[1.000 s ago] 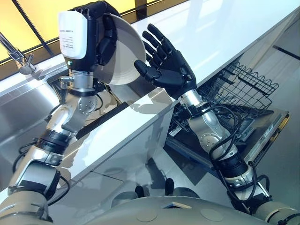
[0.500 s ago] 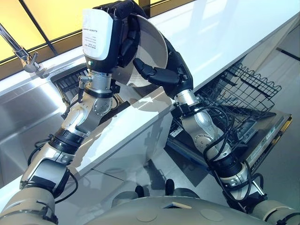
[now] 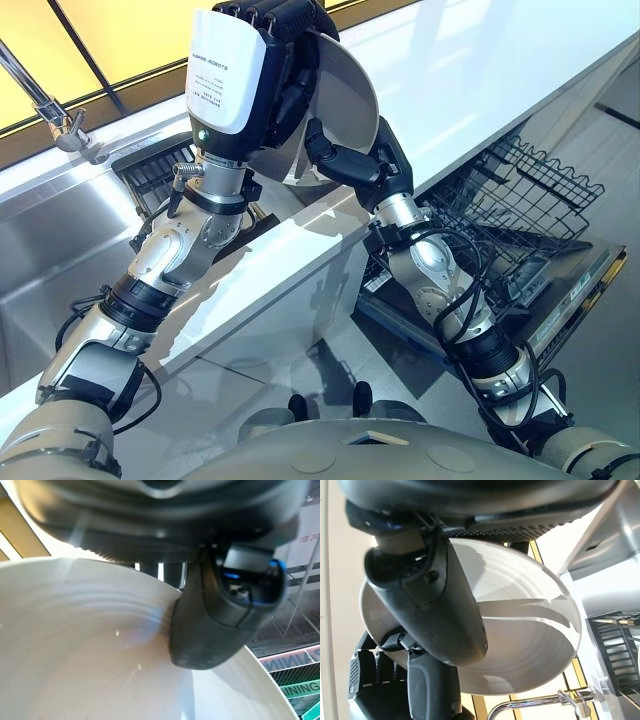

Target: Pick up plates and place into dishwasher.

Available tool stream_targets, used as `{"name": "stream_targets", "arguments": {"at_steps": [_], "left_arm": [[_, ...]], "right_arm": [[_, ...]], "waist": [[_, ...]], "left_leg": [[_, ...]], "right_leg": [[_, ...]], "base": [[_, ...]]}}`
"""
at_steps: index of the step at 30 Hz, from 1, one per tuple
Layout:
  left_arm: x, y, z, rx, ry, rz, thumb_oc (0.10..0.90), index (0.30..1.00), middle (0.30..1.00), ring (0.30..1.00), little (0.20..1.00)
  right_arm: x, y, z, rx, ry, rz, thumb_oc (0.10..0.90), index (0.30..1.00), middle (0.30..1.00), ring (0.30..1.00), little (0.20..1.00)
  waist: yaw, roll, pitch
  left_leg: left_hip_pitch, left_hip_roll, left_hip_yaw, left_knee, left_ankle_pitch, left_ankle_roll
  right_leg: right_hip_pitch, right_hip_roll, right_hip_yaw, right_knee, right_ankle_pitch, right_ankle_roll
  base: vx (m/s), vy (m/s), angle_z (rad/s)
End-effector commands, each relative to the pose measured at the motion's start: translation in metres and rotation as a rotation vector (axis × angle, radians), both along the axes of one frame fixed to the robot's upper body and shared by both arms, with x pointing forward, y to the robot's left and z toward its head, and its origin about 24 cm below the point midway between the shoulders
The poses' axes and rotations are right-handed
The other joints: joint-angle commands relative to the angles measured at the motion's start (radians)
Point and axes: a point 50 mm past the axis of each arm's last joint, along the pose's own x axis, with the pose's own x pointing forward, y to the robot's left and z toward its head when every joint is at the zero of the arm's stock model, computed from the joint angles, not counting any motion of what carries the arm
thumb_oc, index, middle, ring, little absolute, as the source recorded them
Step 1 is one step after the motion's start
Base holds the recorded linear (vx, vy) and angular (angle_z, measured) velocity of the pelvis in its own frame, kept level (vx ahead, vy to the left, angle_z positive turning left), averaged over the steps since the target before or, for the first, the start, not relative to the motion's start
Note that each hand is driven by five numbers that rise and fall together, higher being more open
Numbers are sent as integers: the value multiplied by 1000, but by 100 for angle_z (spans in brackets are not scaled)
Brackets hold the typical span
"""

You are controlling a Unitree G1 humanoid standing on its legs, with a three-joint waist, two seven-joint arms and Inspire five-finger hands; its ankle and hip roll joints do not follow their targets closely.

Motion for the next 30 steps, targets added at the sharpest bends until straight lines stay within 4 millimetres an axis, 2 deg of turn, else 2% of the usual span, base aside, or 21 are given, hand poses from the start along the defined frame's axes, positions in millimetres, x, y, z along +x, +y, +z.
{"name": "stream_targets", "arguments": {"at_steps": [1,2,5,9,12,18,20,23,28,30], "left_arm": [[-2,20,60,-35,-237,50,438,589,589,589,538],[0,27,59,-51,-202,55,800,900,900,900,900],[4,43,51,-158,-35,17,800,900,900,900,900],[6,64,29,-344,264,-93,800,900,900,900,900],[5,74,24,-366,319,-82,800,900,900,900,900],[2,107,21,-371,351,40,800,900,900,900,900],[2,122,20,-395,358,83,800,900,900,900,900],[2,130,19,-415,367,93,800,900,900,900,900],[4,139,15,-438,412,92,800,900,900,900,900],[3,142,10,-431,436,97,800,900,900,900,900]], "right_arm": [[5,-27,47,69,-248,-146,100,300,300,300,200],[6,-31,46,65,-251,-163,100,300,300,300,200],[6,-45,47,67,-269,-216,100,300,300,300,200],[3,-71,53,69,-333,-349,100,300,300,300,200],[3,-86,58,75,-361,-422,100,300,300,300,200],[3,-121,66,24,-421,-594,100,300,300,300,200],[6,-139,69,-17,-435,-703,100,300,300,300,200],[6,-151,73,-72,-463,-804,100,300,300,300,200],[9,-198,86,-252,-492,-1165,100,300,300,300,200],[6,-222,87,-419,-474,-1359,100,300,300,300,200]], "waist": [[8,5,-86],[9,6,-86],[13,8,-85],[25,10,-83],[31,10,-81],[39,12,-78],[44,9,-81],[47,6,-81],[56,-3,-79],[60,-8,-78]], "left_leg": [[-2,-42,34,7,-86,5],[-2,-41,34,7,-85,5],[-6,-39,33,8,-75,6],[-6,-37,28,11,-74,9],[-4,-37,25,13,-74,9],[0,-37,21,13,-74,7],[5,-37,18,11,-82,5],[6,-36,17,10,-83,4],[11,-33,15,10,-88,2],[14,-31,13,9,-90,2]], "right_leg": [[40,5,7,57,-139,70],[40,5,6,60,-140,69],[35,5,4,68,-136,67],[38,5,-1,67,-138,66],[41,5,-7,65,-137,67],[52,5,-14,54,-133,66],[62,6,-17,45,-138,69],[64,6,-19,42,-138,69],[73,9,-23,42,-144,69],[75,11,-23,48,-149,70]], "base": [[0,0,0],[-13,-9,5],[-40,-15,8],[3,-10,2],[0,0,0],[8,-2,0],[47,-19,0],[24,-7,0],[63,-31,6],[82,-53,8]]}}
